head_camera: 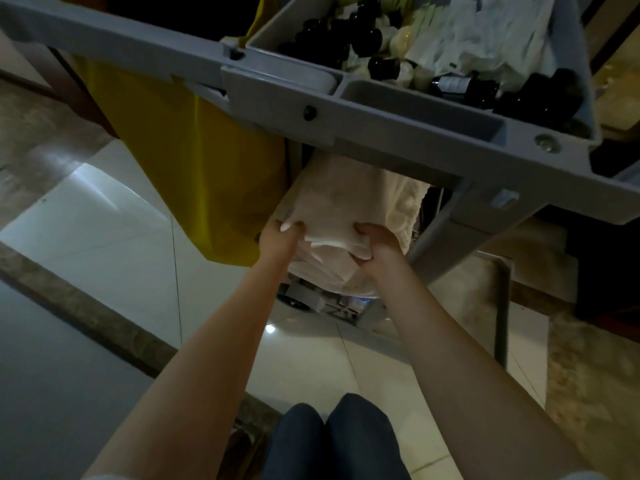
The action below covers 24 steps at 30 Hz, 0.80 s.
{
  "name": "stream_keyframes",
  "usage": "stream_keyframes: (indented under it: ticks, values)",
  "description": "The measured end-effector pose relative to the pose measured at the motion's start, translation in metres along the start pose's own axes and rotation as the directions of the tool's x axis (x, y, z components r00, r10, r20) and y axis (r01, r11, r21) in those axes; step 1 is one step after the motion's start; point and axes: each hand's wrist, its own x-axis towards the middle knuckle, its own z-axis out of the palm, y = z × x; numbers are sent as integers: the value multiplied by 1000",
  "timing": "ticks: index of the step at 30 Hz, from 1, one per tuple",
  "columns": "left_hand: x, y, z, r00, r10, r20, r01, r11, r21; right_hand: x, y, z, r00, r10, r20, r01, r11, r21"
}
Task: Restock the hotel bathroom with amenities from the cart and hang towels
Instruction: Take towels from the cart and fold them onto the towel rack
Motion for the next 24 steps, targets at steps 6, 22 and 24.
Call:
stream_keyframes:
  ticks: [6, 22, 24]
  values:
    - [-12, 11, -5, 978, -170, 121, 194, 955, -224, 0, -9, 1, 985, -146, -89, 93, 897, -433]
    - [11, 1, -5, 964, -263, 27, 264, 961, -83, 30, -5, 7, 985, -46, 164, 71, 986, -151]
    - [5, 5, -1, 959, -276, 60, 281, 951, -128, 26, -16, 14, 973, -77, 219, 94, 993, -70]
